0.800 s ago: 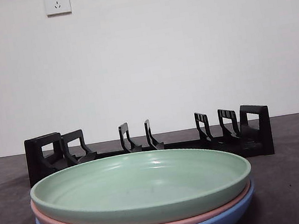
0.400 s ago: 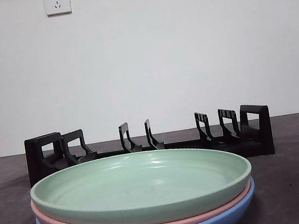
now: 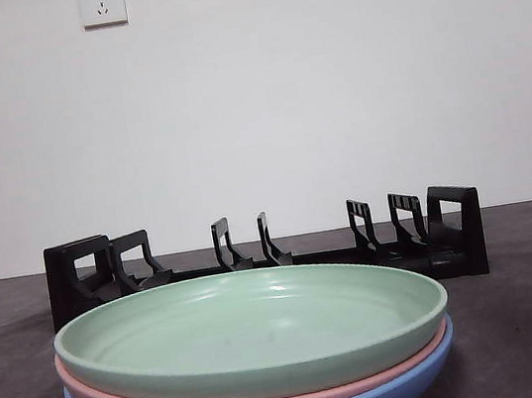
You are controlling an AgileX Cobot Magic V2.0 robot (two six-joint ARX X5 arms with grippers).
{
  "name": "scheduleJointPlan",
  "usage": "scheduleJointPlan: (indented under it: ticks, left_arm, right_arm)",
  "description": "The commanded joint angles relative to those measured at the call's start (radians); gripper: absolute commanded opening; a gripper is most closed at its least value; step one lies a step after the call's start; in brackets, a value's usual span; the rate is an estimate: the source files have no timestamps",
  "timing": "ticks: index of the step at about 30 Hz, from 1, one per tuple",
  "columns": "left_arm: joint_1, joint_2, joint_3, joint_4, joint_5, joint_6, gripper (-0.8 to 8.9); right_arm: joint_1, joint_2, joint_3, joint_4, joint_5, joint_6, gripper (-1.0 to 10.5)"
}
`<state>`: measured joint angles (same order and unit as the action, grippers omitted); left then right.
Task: Place the plate
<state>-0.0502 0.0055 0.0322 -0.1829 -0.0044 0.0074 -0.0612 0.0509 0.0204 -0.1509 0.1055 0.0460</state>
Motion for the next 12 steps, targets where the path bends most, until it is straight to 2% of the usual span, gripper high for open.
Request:
scheduleJointPlan:
  ticks: [1, 8, 12]
  left_arm:
    - [-0.002, -0.002, -0.019, -0.004, 0.005, 0.007, 0.21]
    - [-0.002, -0.002, -0.019, -0.004, 0.005, 0.007, 0.21]
    - [-0.002, -0.002, -0.019, -0.004, 0.005, 0.007, 0.21]
  right_arm:
    - [-0.006, -0.028, -0.009, -0.024, -0.013, -0.03, 0.2]
    - [-0.008, -0.047, -0.009, -0.027, -0.092, -0.047, 0.2]
    - [-0.006, -0.047, -0.009, -0.014, -0.099, -0.047, 0.2]
